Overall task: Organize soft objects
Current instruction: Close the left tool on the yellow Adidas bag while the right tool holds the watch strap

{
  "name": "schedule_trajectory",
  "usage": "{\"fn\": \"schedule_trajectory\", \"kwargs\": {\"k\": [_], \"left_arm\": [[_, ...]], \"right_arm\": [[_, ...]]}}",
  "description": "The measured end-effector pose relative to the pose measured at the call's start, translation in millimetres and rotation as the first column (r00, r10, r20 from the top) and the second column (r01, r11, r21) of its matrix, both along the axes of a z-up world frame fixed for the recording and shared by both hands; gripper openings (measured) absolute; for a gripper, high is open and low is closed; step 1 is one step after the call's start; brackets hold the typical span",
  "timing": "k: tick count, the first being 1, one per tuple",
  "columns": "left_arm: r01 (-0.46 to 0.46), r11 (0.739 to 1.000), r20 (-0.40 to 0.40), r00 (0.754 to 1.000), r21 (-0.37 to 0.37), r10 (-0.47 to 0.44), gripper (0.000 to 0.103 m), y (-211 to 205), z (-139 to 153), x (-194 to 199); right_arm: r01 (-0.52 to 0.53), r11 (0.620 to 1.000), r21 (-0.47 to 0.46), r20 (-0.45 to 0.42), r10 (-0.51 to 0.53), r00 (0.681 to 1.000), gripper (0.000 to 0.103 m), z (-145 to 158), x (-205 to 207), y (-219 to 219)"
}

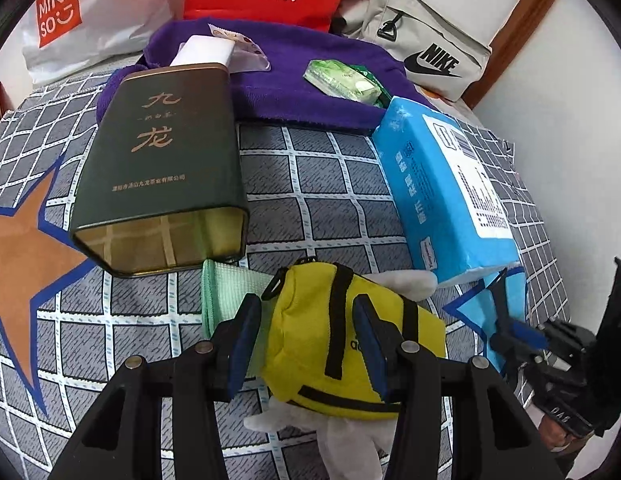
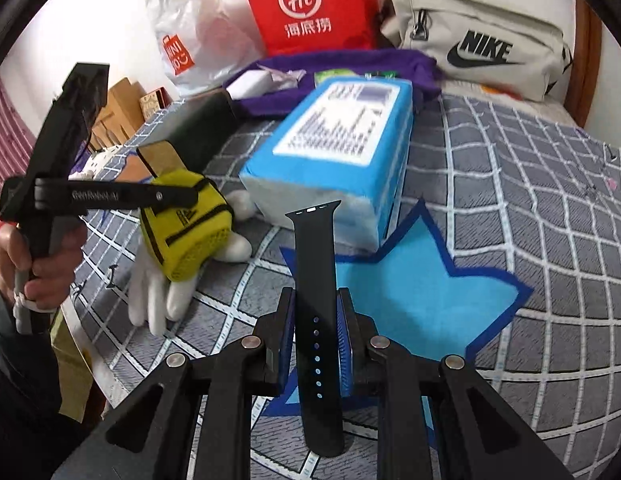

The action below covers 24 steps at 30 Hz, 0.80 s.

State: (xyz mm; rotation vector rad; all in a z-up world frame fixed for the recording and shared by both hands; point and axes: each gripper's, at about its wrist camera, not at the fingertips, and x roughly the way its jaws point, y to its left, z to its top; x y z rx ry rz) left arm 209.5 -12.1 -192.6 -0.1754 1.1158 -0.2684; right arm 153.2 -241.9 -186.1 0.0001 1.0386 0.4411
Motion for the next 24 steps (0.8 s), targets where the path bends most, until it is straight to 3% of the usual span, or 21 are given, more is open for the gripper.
{"fn": "schedule_trajectory", "kwargs": {"k": [2,6,13,24], "left_arm": [[0.020,1.000,0.018,1.000,0.008,-0.020,0.030,-2.8,1.8,-1.0],[0.032,0.999,0.050,0.998,0.006,-0.032,0.021,-3.3,10.4,-5.1],[0.017,0.999,0.104,0.995,-0.040,-0.012,0.016,9.3,30.4,-15.8],[-0.079,0.993,0.158,0.983,-0.088,0.092,0.015,53.2,54.7,-42.0]], "right_arm": [[0.001,1.000,-0.004,-0.010,-0.001,1.000,0.019,-5.1,2.5,0.8],[-0.001,1.000,0.005,-0.011,0.001,1.000,0.019,-5.9,3.8,1.8],[0.003,1.000,-0.001,-0.007,-0.003,1.000,0.019,-2.6,2.3,4.3],[0.019,0.999,-0.026,0.027,-0.019,0.999,0.019,14.6,-8.0,10.9]]}}
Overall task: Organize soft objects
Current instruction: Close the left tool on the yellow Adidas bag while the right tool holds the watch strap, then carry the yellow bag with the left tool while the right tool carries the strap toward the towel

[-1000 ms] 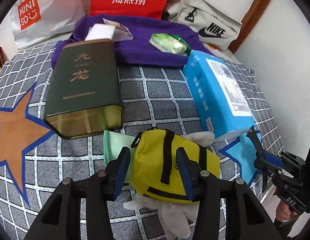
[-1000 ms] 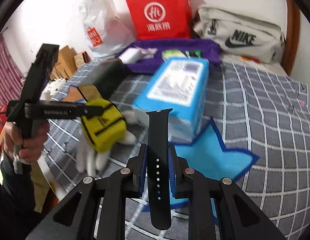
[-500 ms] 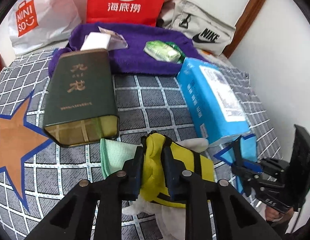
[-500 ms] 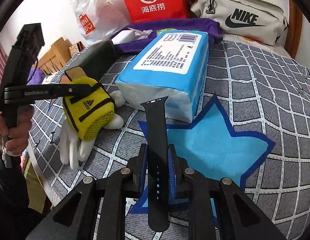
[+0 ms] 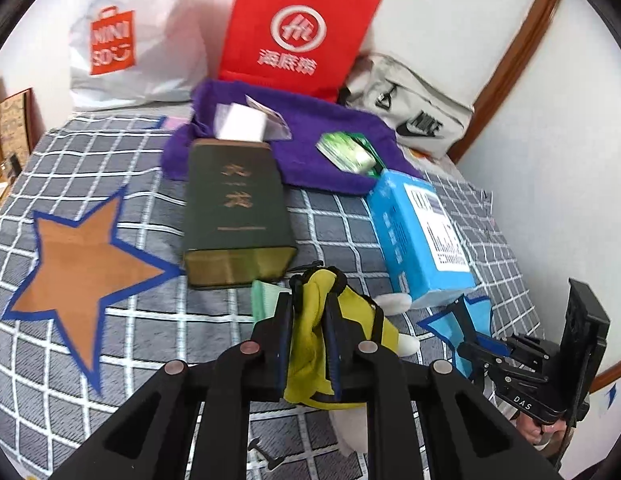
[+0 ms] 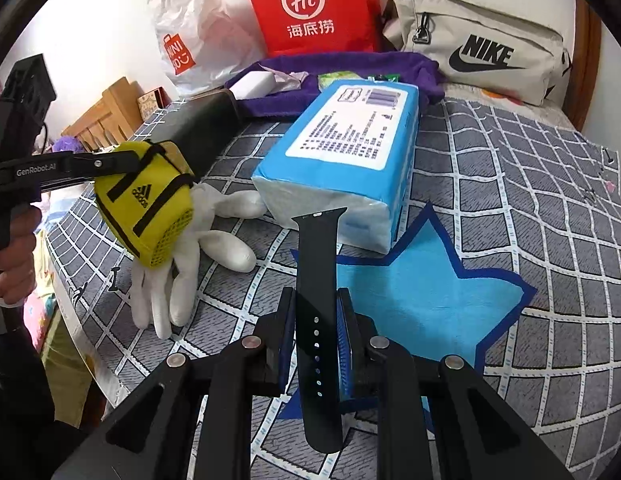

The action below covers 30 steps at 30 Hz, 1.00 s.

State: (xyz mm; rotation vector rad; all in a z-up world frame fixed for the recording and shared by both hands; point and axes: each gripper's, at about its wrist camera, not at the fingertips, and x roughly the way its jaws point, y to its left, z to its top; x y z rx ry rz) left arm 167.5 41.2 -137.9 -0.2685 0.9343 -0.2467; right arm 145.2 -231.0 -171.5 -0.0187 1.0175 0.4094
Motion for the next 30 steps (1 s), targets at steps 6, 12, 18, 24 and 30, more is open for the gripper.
{"fn": "schedule_trajectory", "kwargs": {"k": [6,12,18,24,30], "left_arm": [[-0.059,0.998,0.033,0.998,-0.002,0.059,0.014,22.6,11.2,-10.8],[-0.088,0.996,0.051,0.995,-0.013,0.088,0.014,35.7,20.3,-17.9],[-0.111,0.994,0.055,0.992,-0.019,0.112,0.014,41.9,28.8,-19.3],[-0.116,0.993,0.065,0.991,-0.009,0.116,0.014,41.2,40.2,-12.5],[-0.116,0.993,0.080,0.990,0.001,0.115,0.014,39.3,54.1,2.9]], "right_arm": [[0.013,1.000,-0.009,0.022,-0.013,1.000,0.019,12.6,-7.4,1.7],[0.020,1.000,-0.005,0.037,-0.020,0.999,0.019,25.1,-11.2,3.0],[0.026,1.000,0.008,0.060,-0.026,0.998,0.019,41.8,-10.3,5.4],[0.030,0.999,0.028,0.099,-0.033,0.995,0.019,63.8,1.2,8.6],[0.031,0.999,0.045,0.141,-0.037,0.989,0.019,86.2,25.1,12.3]]}}
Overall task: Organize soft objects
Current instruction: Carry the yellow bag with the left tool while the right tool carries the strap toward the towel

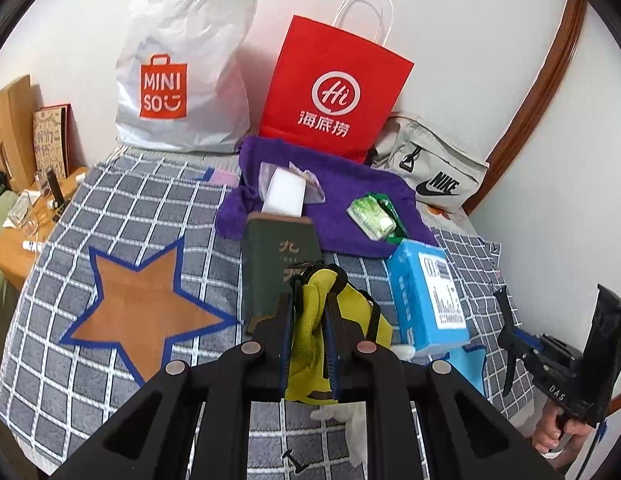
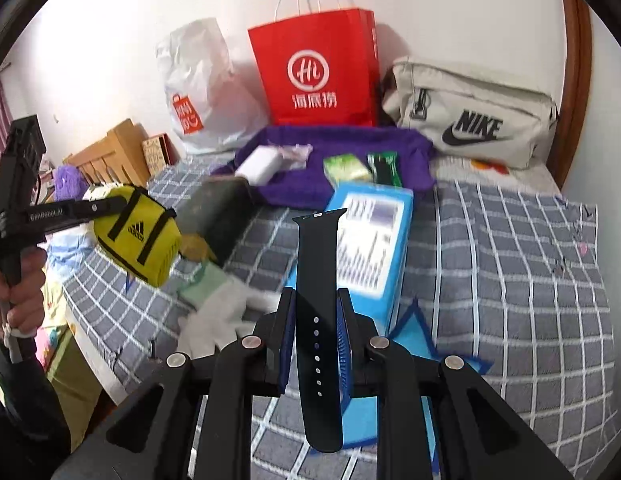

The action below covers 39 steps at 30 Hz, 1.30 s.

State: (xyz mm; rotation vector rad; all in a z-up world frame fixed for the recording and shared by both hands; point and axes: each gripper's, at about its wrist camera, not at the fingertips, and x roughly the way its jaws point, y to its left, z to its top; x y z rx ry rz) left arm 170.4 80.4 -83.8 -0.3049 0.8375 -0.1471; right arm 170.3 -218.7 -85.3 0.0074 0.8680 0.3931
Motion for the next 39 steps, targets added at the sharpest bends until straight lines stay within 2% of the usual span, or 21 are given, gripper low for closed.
{"fn": "schedule_trajectory", "kwargs": {"k": [13,39], "left_arm": [[-0.015,1.000,0.019,1.000,0.027,0.014,0.014,-4.5,24.7,54.4],[-0.029,1.000,-0.050,0.998,0.003,0.029,0.014,-21.2,8.4,183.8]], "right_arm": [[0.004,1.000,0.026,0.038,-0.005,0.999,0.019,24.8,76.6,4.9],[0.031,0.999,0.036,0.012,-0.031,0.999,0.019,17.2,210.2,6.7]]}}
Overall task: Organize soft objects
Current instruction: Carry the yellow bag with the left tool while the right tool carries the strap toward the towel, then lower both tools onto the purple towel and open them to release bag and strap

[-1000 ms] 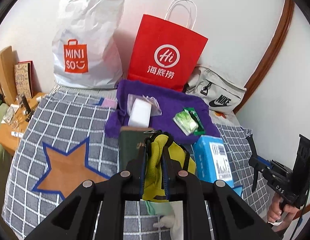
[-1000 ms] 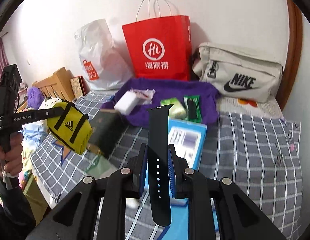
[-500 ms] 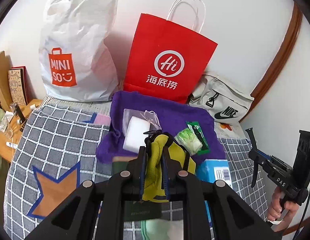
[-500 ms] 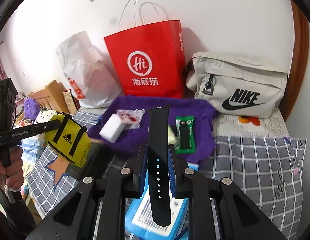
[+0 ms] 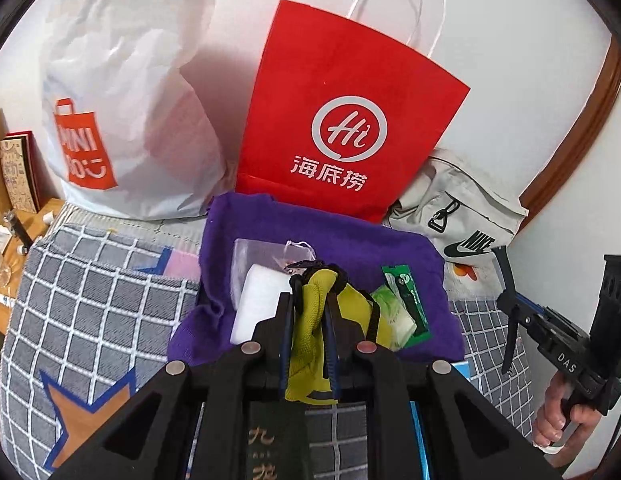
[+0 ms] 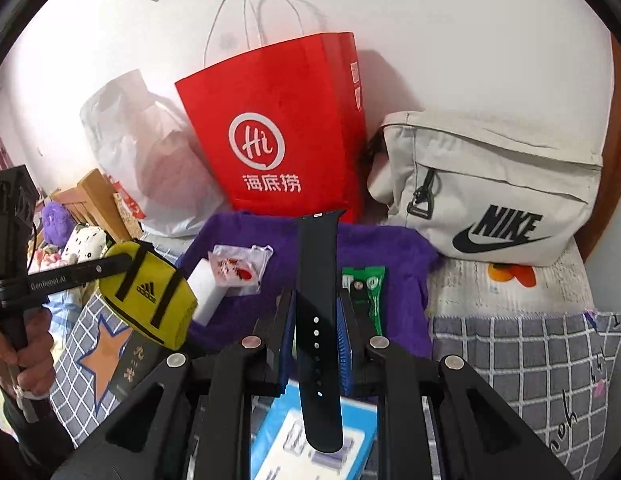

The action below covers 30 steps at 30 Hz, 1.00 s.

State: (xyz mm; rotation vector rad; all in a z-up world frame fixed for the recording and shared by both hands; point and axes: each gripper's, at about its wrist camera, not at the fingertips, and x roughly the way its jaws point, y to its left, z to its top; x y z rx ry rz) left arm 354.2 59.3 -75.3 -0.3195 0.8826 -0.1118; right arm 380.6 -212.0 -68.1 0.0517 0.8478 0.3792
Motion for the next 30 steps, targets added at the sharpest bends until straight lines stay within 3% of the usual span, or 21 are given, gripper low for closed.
{"fn": "schedule_trajectory", "kwargs": {"k": [7,20,30], "left_arm": [[-0.010,1.000,-0.026,1.000,-0.024,0.009,0.014,1.6,-16.9,24.8],[-0.006,0.999,-0.049,0.999,-0.035,0.004,0.014,-1.5,-47.6,41.9],[0.002,0.999,-0.101,0.995,-0.037,-0.006,0.014,-5.2,-75.1,52.3]], "right_arm": [[-0.004,1.000,-0.007,0.000,0.004,1.000,0.019,-8.7,27.2,6.2],[-0.009,1.000,0.004,-0.163,0.009,0.987,0.019,-70.4,63.8,-5.1],[0.013,0.999,-0.038,-0.214,-0.021,0.977,0.019,-100.2,80.2,-5.4]]}}
